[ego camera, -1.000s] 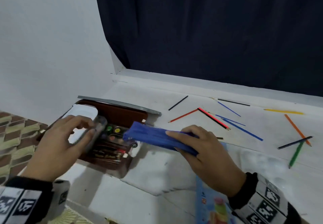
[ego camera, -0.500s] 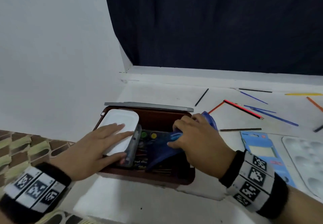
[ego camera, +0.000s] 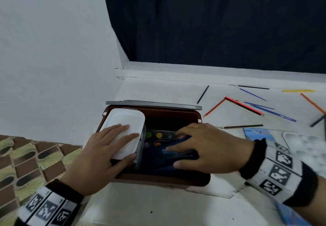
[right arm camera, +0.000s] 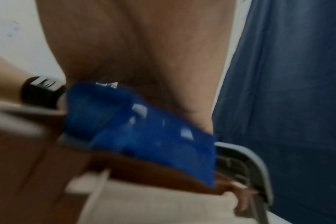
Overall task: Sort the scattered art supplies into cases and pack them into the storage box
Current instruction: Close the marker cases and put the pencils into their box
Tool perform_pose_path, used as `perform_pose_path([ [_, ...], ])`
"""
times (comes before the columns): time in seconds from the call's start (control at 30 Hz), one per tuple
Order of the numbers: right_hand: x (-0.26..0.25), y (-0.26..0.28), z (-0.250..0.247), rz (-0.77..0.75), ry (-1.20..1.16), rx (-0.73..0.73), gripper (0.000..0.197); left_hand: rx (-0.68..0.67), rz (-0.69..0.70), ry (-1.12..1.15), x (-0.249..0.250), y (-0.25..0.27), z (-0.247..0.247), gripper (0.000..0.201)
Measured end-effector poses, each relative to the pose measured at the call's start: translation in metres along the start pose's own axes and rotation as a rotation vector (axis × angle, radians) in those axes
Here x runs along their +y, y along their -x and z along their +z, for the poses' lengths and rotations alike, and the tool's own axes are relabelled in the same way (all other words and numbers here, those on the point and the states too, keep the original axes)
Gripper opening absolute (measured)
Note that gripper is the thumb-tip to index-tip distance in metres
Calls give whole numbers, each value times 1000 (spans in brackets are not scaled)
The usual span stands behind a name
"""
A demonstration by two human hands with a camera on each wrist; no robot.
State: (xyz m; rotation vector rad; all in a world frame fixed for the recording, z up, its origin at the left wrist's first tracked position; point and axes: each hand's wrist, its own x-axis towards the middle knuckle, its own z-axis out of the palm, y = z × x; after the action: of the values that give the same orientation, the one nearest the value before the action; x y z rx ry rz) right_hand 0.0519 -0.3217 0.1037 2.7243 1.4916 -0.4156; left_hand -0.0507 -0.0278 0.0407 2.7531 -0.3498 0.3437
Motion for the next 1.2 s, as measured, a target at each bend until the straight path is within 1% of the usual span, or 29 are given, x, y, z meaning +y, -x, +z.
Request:
perform_pose_path([
  [0.1, 8, 8, -3, 25, 75, -84, 59, 13, -6, -20, 0, -2, 0, 49],
  [0.13, 7, 5, -1, 15, 109, -86, 58, 12, -4, -24, 0, -2, 1, 48],
  [0.23, -4, -10, 8, -69, 246, -53, 48, -1, -3, -33, -1, -2, 1, 47],
  [0.3, -11, -21, 22, -112, 297, -77, 44, 4, -10, -26, -1, -1, 1, 48],
  [0.37, -17, -31, 35, -130, 263, -117, 45, 18, -23, -8, 0, 0, 1, 48],
  [0.5, -16, -40, 46, -157, 178, -22, 55, 44, -47, 13, 2, 1, 0, 50],
  [0.57, -17, -38, 46, -109, 195, 41, 59, 52, -47, 7, 3, 1, 0, 49],
  [0.67, -14, -29, 37, 4, 200, 121, 51, 73, -26, 27, 3, 1, -1, 42],
  [0.73, -7, -21, 29, 47, 173, 93, 47, 92, 1, 43, 3, 2, 0, 38],
  [0.8, -1, -17, 26, 45, 153, 11, 45, 116, 15, 64, 1, 3, 2, 37],
  [0.87, -2, -20, 27, 41, 142, -27, 39, 129, 26, 81, 1, 2, 2, 35],
  [0.93, -9, -29, 28, 44, 159, -22, 32, 126, 48, 69, 1, 1, 1, 35],
  [1.03, -17, -37, 33, 51, 171, 32, 24, 93, 109, 22, 9, 3, 0, 35],
  [1.1, -16, -36, 34, 73, 166, 92, 27, 97, 112, 22, 16, 6, -2, 36],
  [1.2, -11, -27, 32, 131, 115, 199, 41, 141, 67, 13, 26, 11, -8, 40],
])
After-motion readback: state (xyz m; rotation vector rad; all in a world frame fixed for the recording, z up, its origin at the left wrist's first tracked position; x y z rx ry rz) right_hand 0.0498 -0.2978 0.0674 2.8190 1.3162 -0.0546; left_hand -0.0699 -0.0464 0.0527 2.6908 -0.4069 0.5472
